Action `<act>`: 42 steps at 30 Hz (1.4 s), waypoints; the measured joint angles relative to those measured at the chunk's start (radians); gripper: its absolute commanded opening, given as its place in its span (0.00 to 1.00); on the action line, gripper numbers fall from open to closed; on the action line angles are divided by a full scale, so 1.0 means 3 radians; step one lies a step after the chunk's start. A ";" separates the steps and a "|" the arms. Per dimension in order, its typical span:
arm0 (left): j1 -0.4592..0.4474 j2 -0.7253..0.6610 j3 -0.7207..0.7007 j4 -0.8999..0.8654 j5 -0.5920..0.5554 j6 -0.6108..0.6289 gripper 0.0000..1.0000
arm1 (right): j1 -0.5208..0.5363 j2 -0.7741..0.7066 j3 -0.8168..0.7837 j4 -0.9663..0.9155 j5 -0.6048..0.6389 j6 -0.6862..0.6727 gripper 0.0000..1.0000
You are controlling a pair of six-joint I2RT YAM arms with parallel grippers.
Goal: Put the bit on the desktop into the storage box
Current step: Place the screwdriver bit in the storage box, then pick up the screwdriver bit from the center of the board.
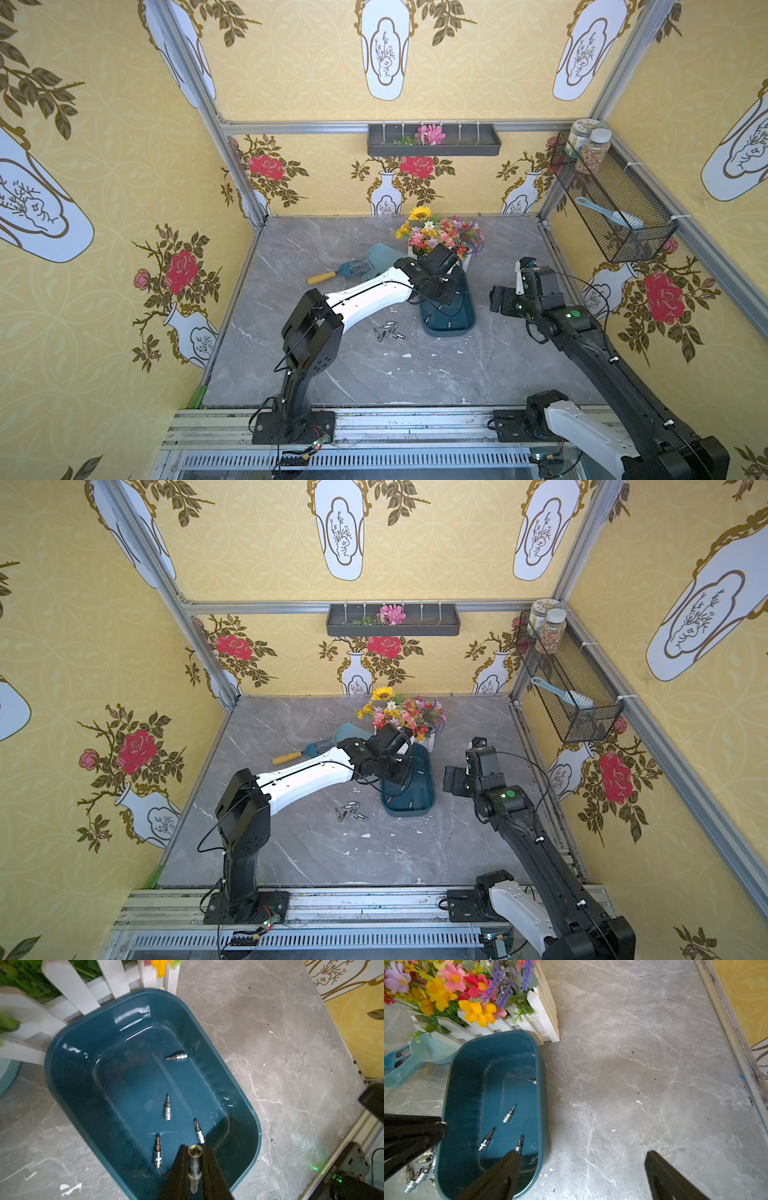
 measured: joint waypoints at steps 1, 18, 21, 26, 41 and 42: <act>0.0000 0.0022 0.0008 -0.0004 0.0001 0.0000 0.13 | 0.0000 0.0004 0.0001 -0.0001 0.0000 0.0000 0.97; 0.0000 0.0128 0.0020 -0.0034 0.0019 0.0027 0.15 | -0.0001 0.0065 0.0069 -0.0001 -0.0018 0.0008 0.97; 0.0000 0.0128 0.0004 -0.0036 -0.0001 0.0029 0.22 | -0.0001 0.0067 0.0095 0.0004 -0.0031 0.0008 0.97; 0.0000 0.0062 -0.0071 -0.0031 -0.0010 0.0038 0.37 | -0.0001 0.0067 0.0098 0.0004 -0.0053 0.0008 0.97; 0.0000 -0.0904 -0.1105 0.0482 -0.0426 0.0123 0.71 | -0.0009 0.0045 0.0174 0.0001 -0.0374 -0.0031 0.97; 0.0000 -0.0987 -0.1194 0.0537 -0.0497 0.0127 0.74 | -0.0009 0.0047 0.0184 0.0003 -0.0425 -0.0031 0.97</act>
